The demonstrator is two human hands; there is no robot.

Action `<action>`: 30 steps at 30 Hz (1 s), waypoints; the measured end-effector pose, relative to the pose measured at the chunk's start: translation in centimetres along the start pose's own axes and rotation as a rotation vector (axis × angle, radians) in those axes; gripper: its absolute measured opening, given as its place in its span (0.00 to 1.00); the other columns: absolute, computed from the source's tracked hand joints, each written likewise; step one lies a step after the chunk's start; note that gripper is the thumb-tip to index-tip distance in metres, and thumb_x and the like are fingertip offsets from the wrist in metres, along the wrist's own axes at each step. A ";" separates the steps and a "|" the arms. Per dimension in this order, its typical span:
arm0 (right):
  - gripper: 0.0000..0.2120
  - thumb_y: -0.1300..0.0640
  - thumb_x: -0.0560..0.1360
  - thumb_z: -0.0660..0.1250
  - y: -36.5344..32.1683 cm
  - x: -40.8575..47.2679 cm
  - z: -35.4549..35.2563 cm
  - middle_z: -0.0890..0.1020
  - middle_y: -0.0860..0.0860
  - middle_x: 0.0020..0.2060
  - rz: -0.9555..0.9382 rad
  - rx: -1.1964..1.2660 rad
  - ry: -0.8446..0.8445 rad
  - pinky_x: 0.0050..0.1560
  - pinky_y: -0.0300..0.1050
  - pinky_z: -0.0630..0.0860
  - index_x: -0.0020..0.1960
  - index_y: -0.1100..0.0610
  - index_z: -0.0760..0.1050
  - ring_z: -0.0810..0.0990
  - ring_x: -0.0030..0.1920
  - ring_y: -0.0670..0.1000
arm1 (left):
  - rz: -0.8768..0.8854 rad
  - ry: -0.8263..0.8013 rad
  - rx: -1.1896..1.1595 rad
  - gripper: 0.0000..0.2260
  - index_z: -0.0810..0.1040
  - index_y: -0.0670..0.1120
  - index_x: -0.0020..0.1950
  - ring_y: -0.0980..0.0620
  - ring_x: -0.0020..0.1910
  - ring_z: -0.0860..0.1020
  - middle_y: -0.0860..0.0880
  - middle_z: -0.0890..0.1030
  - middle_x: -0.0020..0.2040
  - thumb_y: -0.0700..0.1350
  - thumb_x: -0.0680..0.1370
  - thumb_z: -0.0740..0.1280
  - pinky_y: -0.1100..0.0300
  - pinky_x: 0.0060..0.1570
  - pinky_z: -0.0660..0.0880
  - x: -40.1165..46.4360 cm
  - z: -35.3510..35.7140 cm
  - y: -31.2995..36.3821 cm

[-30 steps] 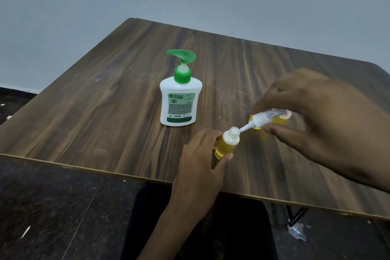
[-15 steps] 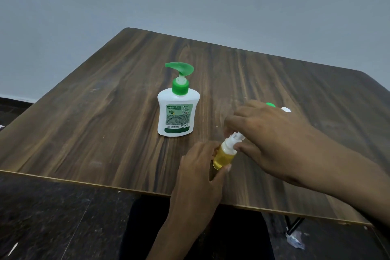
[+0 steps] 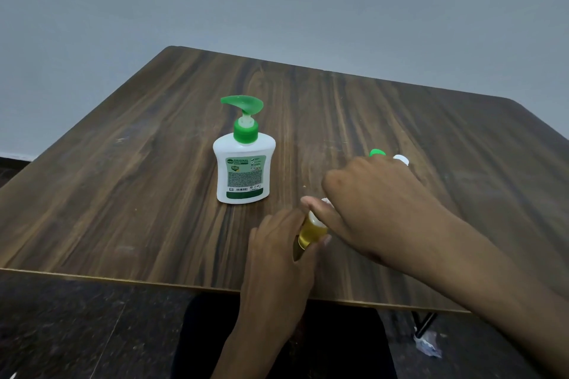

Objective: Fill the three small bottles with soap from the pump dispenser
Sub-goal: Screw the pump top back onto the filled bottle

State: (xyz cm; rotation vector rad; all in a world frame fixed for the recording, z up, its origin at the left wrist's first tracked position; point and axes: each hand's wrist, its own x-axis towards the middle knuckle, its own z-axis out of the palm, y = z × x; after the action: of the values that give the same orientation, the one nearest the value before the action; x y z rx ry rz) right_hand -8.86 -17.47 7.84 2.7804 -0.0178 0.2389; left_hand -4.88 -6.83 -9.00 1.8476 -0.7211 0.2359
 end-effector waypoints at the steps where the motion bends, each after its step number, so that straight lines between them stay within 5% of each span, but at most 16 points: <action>1: 0.31 0.38 0.78 0.67 -0.1 -0.1 0.2 0.53 0.45 0.27 0.006 0.018 0.021 0.31 0.42 0.46 0.32 0.50 0.49 0.50 0.26 0.46 | -0.003 -0.007 -0.003 0.15 0.73 0.65 0.62 0.68 0.52 0.74 0.75 0.75 0.51 0.59 0.76 0.66 0.59 0.51 0.72 0.0 0.0 -0.1; 4: 0.23 0.30 0.79 0.55 -0.1 -0.8 0.2 0.71 0.46 0.39 0.011 0.183 -0.122 0.37 0.48 0.64 0.41 0.49 0.61 0.75 0.39 0.53 | -0.017 -0.015 -0.032 0.13 0.75 0.63 0.60 0.62 0.53 0.77 0.68 0.79 0.52 0.59 0.76 0.68 0.49 0.53 0.78 -0.1 0.0 -0.5; 7: 0.15 0.42 0.79 0.66 0.2 -1.1 0.1 0.71 0.44 0.47 -0.063 0.312 -0.179 0.41 0.48 0.70 0.48 0.46 0.61 0.78 0.45 0.51 | -0.026 -0.015 -0.039 0.13 0.75 0.61 0.60 0.60 0.51 0.77 0.62 0.81 0.51 0.58 0.76 0.66 0.48 0.52 0.78 -0.2 0.0 -0.5; 10: 0.16 0.57 0.76 0.71 0.1 -1.2 1.7 0.72 0.46 0.47 -0.081 0.318 -0.197 0.44 0.52 0.77 0.47 0.47 0.62 0.78 0.42 0.51 | -0.015 -0.032 -0.023 0.10 0.75 0.63 0.57 0.61 0.50 0.76 0.65 0.78 0.48 0.59 0.77 0.66 0.52 0.50 0.75 -0.1 0.0 -0.4; 13: 0.15 0.51 0.80 0.67 -0.2 -1.1 2.2 0.74 0.48 0.42 -0.041 0.301 -0.081 0.40 0.53 0.77 0.45 0.49 0.60 0.79 0.39 0.54 | -0.004 -0.012 -0.022 0.13 0.75 0.63 0.61 0.64 0.51 0.75 0.65 0.79 0.52 0.58 0.77 0.66 0.54 0.51 0.75 -0.2 0.0 -0.4; 17: 0.19 0.38 0.83 0.56 -0.6 -0.8 2.0 0.75 0.49 0.39 0.089 0.252 -0.127 0.39 0.49 0.71 0.41 0.50 0.60 0.81 0.45 0.55 | -0.002 0.010 -0.024 0.14 0.74 0.62 0.62 0.62 0.52 0.75 0.62 0.79 0.56 0.56 0.76 0.65 0.53 0.52 0.76 -0.2 0.1 -0.5; 21: 0.23 0.32 0.79 0.60 0.3 -0.2 1.3 0.71 0.46 0.37 0.097 0.256 -0.231 0.40 0.49 0.67 0.38 0.48 0.59 0.75 0.43 0.53 | -0.006 -0.003 -0.027 0.12 0.76 0.63 0.62 0.61 0.53 0.77 0.63 0.81 0.54 0.58 0.78 0.68 0.50 0.52 0.76 -0.2 0.1 -0.7; 23: 0.15 0.36 0.76 0.68 1.3 -0.2 0.4 0.77 0.43 0.49 0.049 0.410 -0.228 0.47 0.48 0.71 0.54 0.44 0.69 0.77 0.50 0.48 | -0.012 -0.010 -0.031 0.12 0.78 0.62 0.61 0.59 0.55 0.79 0.63 0.82 0.55 0.58 0.78 0.69 0.46 0.54 0.78 -0.2 0.2 -0.8; 25: 0.27 0.45 0.75 0.73 2.3 -0.4 -0.4 0.75 0.39 0.60 -0.058 0.476 -0.176 0.51 0.46 0.75 0.69 0.38 0.64 0.79 0.55 0.45 | -0.030 -0.014 -0.026 0.14 0.81 0.58 0.62 0.58 0.56 0.79 0.63 0.82 0.56 0.59 0.78 0.70 0.44 0.55 0.78 -0.3 0.3 -0.8; 27: 0.28 0.51 0.76 0.73 2.7 -0.4 -0.7 0.73 0.39 0.59 -0.130 0.447 -0.168 0.47 0.45 0.76 0.68 0.35 0.63 0.79 0.53 0.46 | -0.047 -0.019 -0.027 0.17 0.83 0.55 0.64 0.58 0.56 0.79 0.62 0.82 0.56 0.60 0.78 0.69 0.42 0.56 0.78 -0.3 0.3 -0.9; 30: 0.15 0.54 0.78 0.70 2.7 0.1 -0.3 0.74 0.41 0.51 -0.192 0.335 -0.196 0.42 0.33 0.68 0.61 0.41 0.73 0.76 0.48 0.43 | -0.051 -0.017 -0.035 0.16 0.81 0.58 0.64 0.58 0.56 0.79 0.62 0.82 0.55 0.60 0.78 0.69 0.41 0.57 0.78 -0.3 0.3 -0.8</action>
State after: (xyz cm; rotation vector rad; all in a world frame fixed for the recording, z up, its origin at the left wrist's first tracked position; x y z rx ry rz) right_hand -8.97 -19.92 9.08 3.0998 0.2633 -0.0885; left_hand -4.69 -6.84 -9.90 1.8344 -0.6847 0.1732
